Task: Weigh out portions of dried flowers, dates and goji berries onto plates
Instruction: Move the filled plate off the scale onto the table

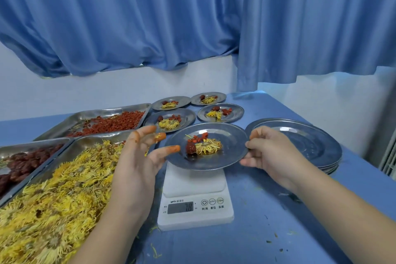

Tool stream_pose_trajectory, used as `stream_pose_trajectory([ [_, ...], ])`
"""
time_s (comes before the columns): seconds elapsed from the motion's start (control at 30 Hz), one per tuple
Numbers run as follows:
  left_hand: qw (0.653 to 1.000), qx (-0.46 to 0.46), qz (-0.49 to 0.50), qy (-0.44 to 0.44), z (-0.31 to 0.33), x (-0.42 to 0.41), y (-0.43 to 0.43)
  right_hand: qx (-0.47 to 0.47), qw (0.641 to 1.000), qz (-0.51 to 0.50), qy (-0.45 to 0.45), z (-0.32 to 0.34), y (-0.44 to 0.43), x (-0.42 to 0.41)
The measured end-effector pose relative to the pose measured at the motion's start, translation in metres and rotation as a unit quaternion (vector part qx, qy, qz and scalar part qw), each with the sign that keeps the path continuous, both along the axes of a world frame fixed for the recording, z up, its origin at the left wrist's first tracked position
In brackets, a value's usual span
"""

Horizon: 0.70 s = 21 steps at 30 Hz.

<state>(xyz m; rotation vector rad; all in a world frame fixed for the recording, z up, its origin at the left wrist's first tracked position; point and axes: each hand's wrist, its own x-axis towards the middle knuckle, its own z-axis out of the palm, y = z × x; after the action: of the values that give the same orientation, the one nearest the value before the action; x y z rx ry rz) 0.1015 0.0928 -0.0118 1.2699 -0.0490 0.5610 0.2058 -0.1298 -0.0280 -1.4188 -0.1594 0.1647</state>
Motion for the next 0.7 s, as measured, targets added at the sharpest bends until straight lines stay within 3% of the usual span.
stream_pose_trajectory([
  [0.27, 0.999, -0.016, -0.034, -0.013, 0.043, 0.041, -0.041, 0.124, 0.986, -0.086, -0.066, 0.024, -0.041, 0.02],
  [0.43, 0.993, -0.106, -0.042, -0.025, 0.077, 0.072, -0.065, 0.158, 0.974, -0.145, -0.075, 0.026, -0.058, 0.031],
  [0.7, 0.967, -0.195, -0.164, -0.007, 0.086, 0.109, -0.08, 0.174, 0.962, -0.2, -0.064, 0.024, -0.086, 0.048],
])
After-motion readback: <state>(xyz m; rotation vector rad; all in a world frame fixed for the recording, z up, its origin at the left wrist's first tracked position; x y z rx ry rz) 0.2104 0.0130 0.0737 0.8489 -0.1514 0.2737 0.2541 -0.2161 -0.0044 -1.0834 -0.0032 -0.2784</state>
